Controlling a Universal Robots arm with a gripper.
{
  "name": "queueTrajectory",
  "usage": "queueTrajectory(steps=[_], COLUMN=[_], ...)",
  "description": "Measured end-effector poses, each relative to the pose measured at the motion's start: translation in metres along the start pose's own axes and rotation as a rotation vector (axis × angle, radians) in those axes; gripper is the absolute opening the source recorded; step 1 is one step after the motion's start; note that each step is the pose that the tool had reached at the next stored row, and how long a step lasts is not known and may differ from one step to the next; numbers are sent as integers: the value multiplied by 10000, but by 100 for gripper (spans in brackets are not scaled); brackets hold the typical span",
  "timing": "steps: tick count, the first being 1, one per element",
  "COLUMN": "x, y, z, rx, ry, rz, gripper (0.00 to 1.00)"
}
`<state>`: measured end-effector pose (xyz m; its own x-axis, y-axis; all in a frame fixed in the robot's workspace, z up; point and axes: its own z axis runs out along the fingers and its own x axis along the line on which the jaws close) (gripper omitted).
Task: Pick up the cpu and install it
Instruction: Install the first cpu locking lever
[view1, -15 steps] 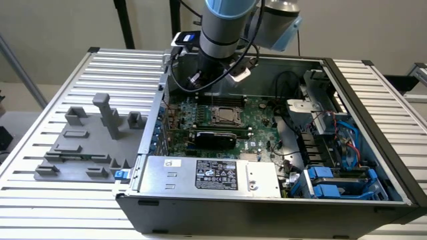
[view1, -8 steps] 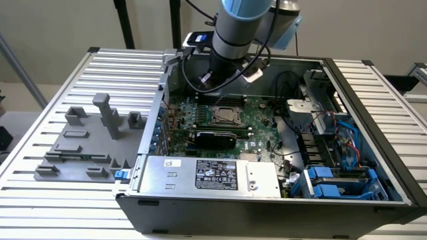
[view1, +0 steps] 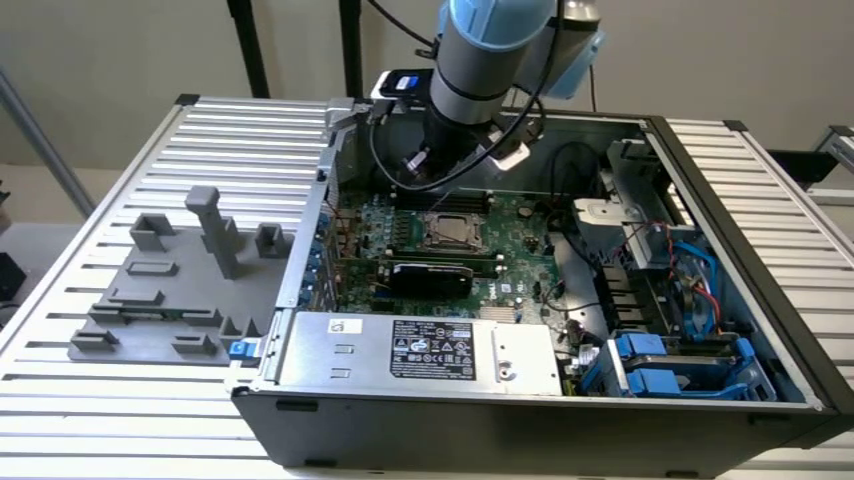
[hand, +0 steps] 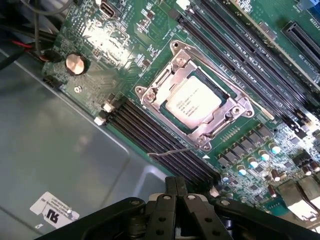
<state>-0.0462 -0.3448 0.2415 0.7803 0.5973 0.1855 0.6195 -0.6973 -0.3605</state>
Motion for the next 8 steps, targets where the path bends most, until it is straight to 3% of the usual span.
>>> queueTrajectory(steps=[8], x=[-27], y=[53], z=[133], rx=[-33], ry=[8], rz=[63], gripper=[11])
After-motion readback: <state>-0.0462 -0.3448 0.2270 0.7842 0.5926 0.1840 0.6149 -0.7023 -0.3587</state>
